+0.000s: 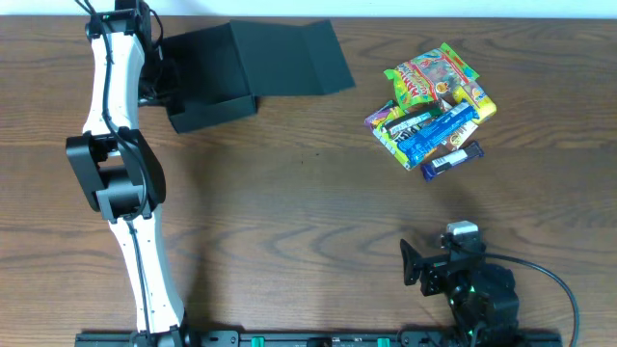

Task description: Pack container

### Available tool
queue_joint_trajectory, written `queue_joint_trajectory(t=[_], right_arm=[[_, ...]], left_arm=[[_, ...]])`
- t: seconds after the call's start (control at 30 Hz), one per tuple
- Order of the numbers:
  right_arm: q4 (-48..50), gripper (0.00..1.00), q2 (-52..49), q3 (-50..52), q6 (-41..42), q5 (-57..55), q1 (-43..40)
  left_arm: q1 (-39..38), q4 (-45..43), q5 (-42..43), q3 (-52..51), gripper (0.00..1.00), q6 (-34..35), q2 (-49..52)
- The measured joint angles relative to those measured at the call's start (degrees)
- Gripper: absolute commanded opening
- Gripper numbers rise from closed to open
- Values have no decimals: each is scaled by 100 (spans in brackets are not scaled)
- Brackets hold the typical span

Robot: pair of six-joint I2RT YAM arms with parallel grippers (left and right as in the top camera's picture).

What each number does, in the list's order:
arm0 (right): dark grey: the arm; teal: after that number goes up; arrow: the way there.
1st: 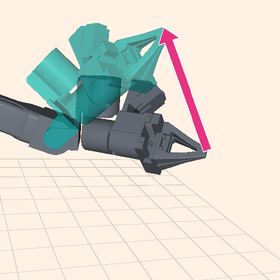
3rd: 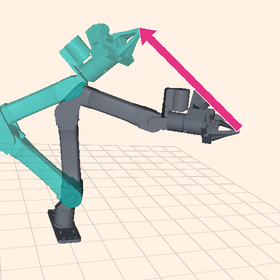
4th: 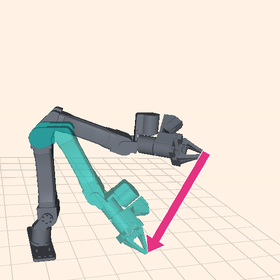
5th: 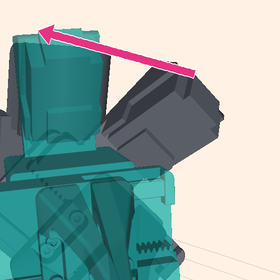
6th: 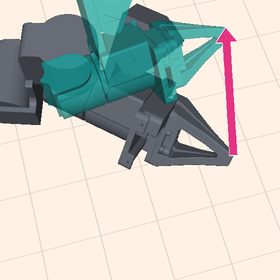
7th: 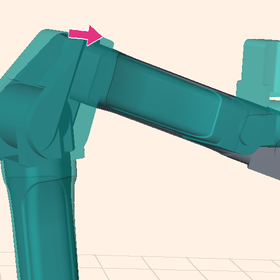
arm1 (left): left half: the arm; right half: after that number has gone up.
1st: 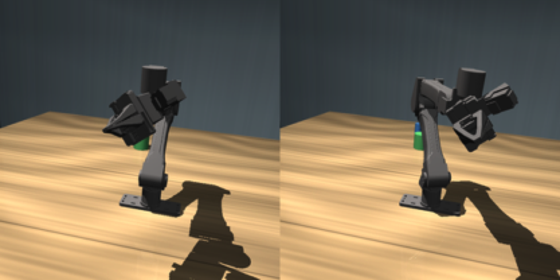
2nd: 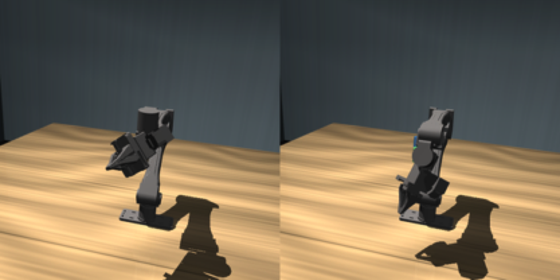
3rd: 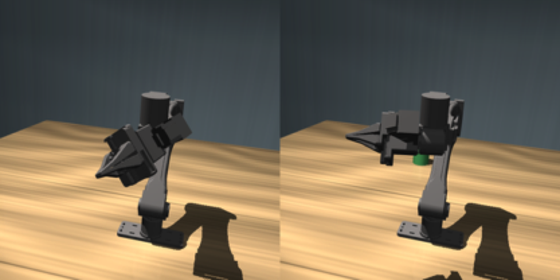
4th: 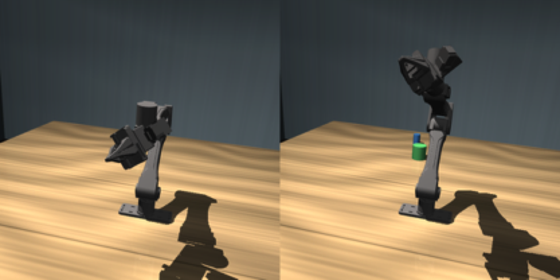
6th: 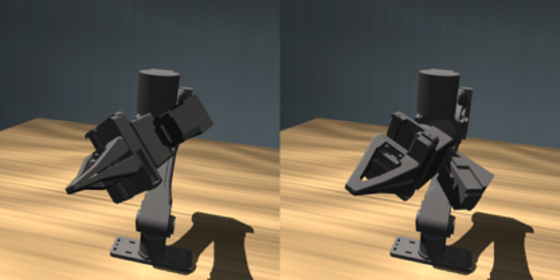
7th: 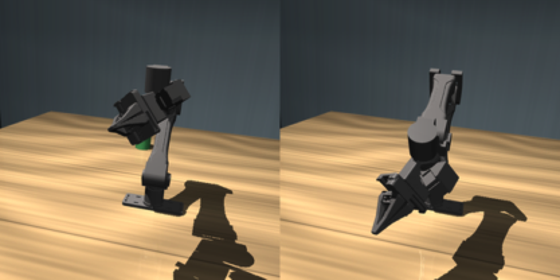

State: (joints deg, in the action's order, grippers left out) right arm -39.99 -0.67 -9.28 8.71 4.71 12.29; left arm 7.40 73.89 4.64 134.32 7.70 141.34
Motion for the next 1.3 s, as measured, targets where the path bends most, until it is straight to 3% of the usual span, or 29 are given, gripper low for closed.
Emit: queue_joint_trajectory(t=[0.33, 0.97, 1.3], right_arm=[[0, 99, 0, 0, 0, 0, 0], [-2, 99, 0, 0, 0, -68, 0], [-2, 99, 0, 0, 0, -70, 0]], left_arm=[[-188, 791, 667, 0, 6, 1399, 0], [-1792, 1832, 894, -2, 6, 4837, 0], [-2190, 1825, 1687, -7, 6, 5871, 0]])
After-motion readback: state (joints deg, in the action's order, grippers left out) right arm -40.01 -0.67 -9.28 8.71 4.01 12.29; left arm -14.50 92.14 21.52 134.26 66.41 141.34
